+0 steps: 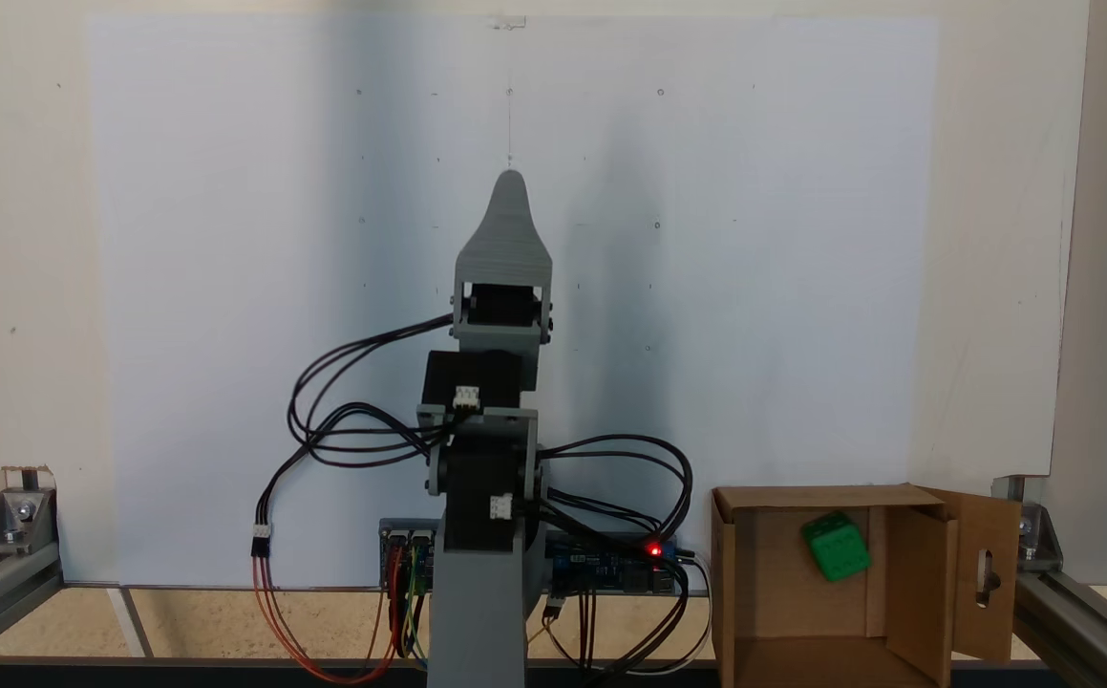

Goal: Grasp a green dice and put it in the bin.

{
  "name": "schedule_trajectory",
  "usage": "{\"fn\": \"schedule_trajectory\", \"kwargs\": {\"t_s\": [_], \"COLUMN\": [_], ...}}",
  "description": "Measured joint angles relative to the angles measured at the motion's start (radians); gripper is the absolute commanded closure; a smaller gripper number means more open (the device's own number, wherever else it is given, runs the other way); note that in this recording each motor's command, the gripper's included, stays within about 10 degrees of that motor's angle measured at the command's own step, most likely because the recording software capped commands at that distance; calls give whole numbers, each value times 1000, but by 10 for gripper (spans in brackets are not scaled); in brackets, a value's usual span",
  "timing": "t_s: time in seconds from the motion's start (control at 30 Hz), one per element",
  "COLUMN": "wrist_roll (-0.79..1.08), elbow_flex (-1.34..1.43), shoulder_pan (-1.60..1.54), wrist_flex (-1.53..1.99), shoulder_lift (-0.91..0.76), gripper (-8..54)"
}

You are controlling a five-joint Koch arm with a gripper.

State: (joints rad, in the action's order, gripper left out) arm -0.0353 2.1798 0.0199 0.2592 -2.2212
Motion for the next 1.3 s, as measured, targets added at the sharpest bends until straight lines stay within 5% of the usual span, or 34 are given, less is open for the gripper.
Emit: {"fn": "schedule_trajectory", "kwargs": {"t_s": [0.43,1.3], "wrist_roll": [0,0], "elbow_flex": [603,890], "shoulder_pan": [-21,-21], "wrist_flex": [-591,-1671], "shoulder_lift": [-37,-37], "gripper": [15,14]}}
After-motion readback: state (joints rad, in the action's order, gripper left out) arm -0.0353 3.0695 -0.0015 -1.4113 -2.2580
